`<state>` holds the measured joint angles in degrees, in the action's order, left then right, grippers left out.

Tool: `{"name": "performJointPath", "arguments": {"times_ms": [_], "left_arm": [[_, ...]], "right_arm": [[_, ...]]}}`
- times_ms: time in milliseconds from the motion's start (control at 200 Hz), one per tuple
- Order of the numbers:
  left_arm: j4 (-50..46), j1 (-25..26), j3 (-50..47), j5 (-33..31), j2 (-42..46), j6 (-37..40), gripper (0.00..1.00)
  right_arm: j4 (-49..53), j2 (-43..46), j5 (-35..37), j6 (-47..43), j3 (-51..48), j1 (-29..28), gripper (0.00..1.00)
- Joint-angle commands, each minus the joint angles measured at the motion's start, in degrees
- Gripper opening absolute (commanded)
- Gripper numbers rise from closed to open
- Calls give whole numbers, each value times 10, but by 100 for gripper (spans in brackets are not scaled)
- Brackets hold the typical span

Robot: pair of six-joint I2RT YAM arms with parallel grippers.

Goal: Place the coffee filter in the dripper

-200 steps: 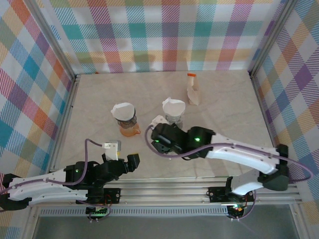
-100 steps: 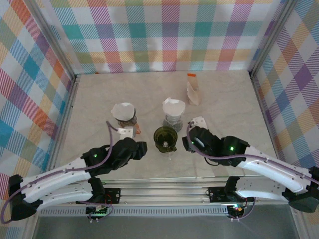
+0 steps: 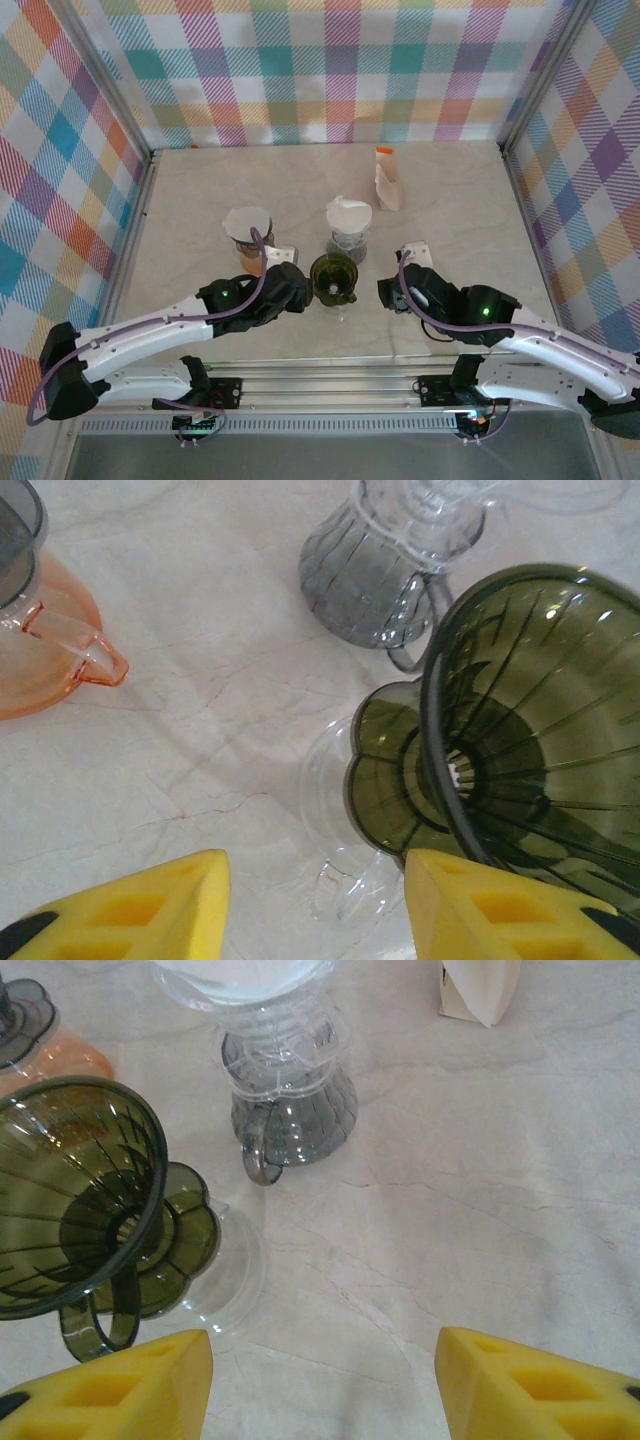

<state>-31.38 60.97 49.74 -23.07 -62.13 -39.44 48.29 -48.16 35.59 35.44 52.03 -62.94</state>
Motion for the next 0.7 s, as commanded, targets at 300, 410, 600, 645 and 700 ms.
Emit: {"name": "performJointPath", "arguments": {"times_ms": [300, 410, 600, 645, 700], "left_arm": [[-56, -36, 21, -41, -43, 7, 51], [-32, -37, 20, -33, -58, 10, 52], [-21, -38, 21, -23, -55, 14, 52], [-11, -38, 15, -17, -49, 15, 53], [0, -38, 8, -6, -43, 16, 55]], "right_arm": [[-16, -23, 1, 18, -18, 3, 61], [-16, -22, -3, 19, -17, 3, 61], [-14, -19, -5, 24, -20, 2, 61], [-15, -19, -6, 25, -22, 3, 61], [-17, -20, -5, 26, -23, 3, 61]]}}
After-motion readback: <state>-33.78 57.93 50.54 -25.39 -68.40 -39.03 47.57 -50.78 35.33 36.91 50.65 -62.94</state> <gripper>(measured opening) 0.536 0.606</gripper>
